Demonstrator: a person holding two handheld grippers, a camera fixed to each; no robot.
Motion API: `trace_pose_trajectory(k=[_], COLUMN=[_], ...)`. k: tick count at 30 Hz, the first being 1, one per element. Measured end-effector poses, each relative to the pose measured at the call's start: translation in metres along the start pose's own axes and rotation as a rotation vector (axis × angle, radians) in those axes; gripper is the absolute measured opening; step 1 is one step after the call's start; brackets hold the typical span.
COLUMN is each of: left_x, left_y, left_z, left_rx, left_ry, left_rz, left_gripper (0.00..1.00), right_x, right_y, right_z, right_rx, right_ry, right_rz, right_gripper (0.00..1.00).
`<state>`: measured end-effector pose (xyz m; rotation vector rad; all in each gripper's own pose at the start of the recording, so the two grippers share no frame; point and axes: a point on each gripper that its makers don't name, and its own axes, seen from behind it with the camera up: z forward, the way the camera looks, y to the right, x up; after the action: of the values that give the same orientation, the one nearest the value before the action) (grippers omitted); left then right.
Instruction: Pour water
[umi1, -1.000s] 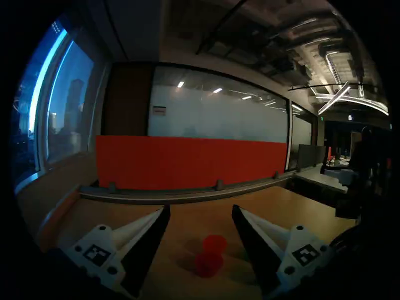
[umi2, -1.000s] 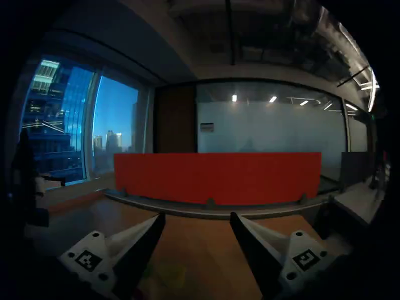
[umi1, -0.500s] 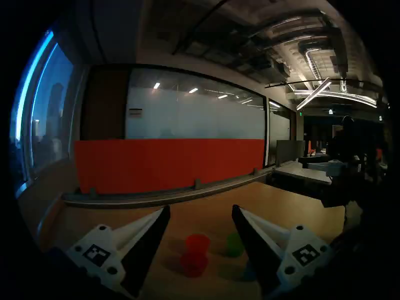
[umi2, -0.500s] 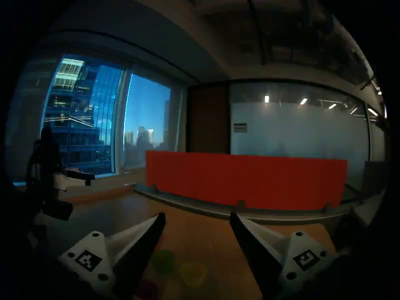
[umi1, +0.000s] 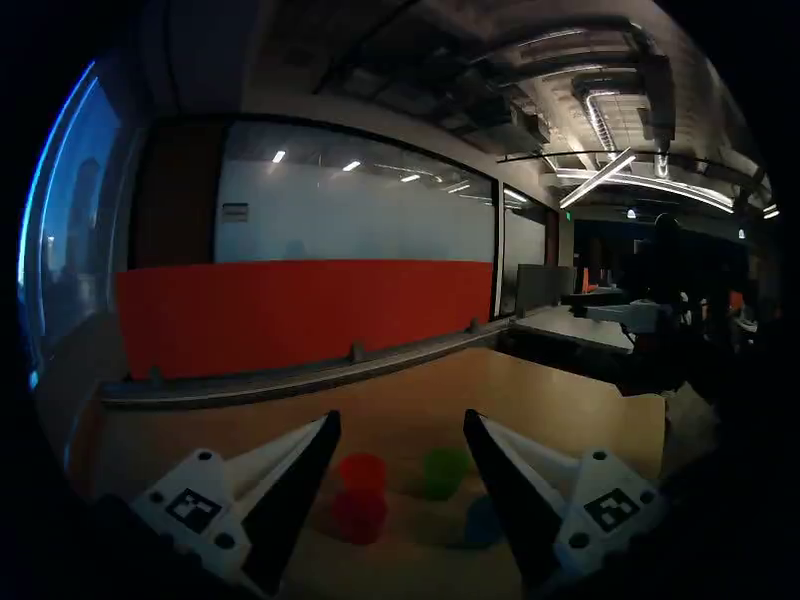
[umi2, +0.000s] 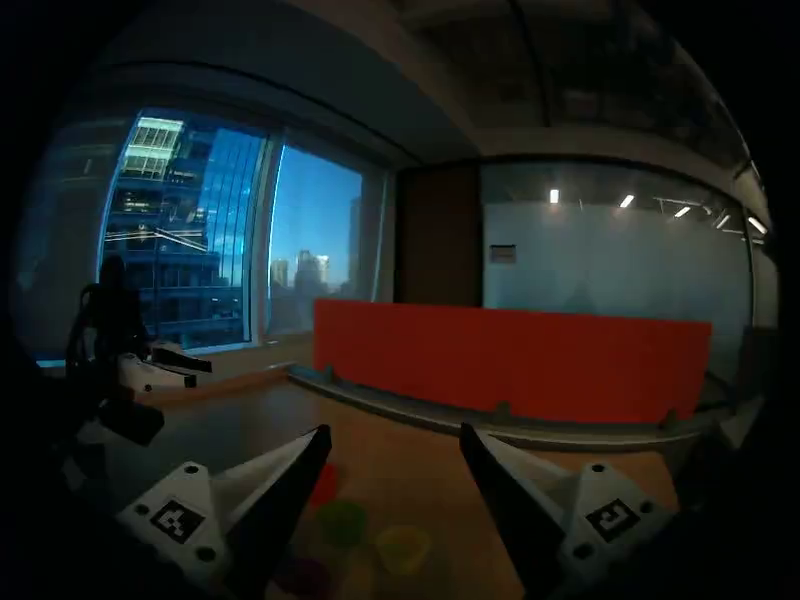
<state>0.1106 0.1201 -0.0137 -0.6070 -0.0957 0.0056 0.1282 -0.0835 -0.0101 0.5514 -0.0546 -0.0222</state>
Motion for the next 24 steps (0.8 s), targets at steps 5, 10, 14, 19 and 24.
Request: trace_pose_trajectory(k=[5,10,14,19,24], left_x=[-0.007,-0.015,-0.021,-0.030,-0.040], left_y=[0.005,0.007,0.009,0.012,0.015], left_z=[0.002,0.003,0.005,0.008,0.010], left_rx=[-0.030,-0.052,-0.070,-0.083,-0.098], left_ry=[-0.024,-0.044,-0.062,-0.089,-0.113], left_rz=[0.003,0.012,0.025,0.043,0.055], left_gripper=[0.91,0.91,0.91,0.91,0.92], right_x=[-0.012,-0.024,-0.032,-0.043,-0.057], right_y=[-0.003,-0.004,-0.003,-0.001,0.002], right_z=[0.000,-0.002,-0.004,-0.006,-0.007], right_rx=[0.020,0.035,0.043,0.048,0.048], right_ry=[-0.046,-0.099,-0.136,-0.183,-0.225], right_rz=[-0.010,-0.013,-0.004,0.006,0.005], right_gripper=[1.00,1.00,1.00,1.00,1.00])
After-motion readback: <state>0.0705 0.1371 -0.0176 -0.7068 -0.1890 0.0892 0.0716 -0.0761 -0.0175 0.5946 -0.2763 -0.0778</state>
